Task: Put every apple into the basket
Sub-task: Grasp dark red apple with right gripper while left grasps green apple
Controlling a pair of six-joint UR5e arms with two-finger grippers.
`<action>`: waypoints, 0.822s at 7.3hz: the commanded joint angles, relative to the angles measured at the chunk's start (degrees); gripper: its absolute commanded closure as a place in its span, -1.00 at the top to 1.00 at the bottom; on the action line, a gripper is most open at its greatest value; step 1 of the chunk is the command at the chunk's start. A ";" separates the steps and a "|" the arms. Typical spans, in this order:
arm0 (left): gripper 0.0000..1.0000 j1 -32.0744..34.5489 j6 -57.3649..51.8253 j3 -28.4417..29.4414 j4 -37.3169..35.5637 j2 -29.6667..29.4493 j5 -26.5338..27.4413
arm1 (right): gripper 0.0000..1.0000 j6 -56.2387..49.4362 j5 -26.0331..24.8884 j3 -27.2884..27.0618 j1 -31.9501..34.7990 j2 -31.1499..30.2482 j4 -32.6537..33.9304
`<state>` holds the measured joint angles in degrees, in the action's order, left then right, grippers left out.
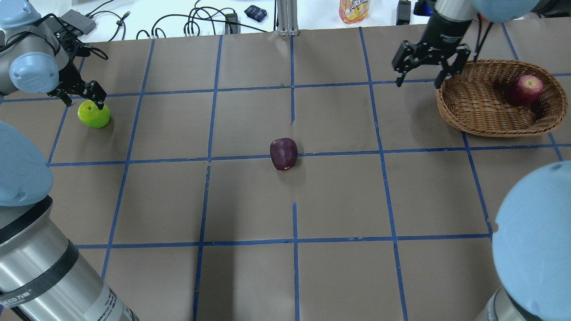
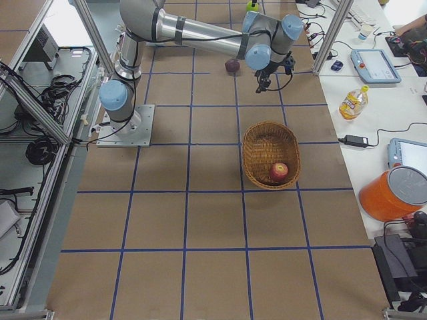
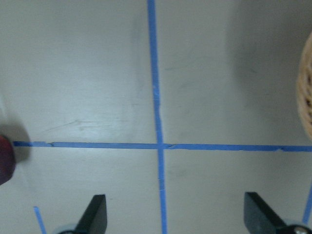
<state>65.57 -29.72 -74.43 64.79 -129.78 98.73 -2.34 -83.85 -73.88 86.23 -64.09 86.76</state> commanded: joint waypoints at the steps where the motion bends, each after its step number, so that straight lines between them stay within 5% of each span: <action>1: 1.00 -0.01 -0.34 2.36 3.14 -1.79 -0.11 | 1.00 9.36 3.32 -0.39 8.31 1.32 4.26; 6: 1.00 -0.09 -1.40 2.10 3.33 -2.67 -1.26 | 1.00 23.23 3.52 -2.85 20.81 7.57 12.72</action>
<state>65.52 -30.68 -72.55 68.10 -132.21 97.49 17.82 -80.38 -76.46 104.86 -57.86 98.08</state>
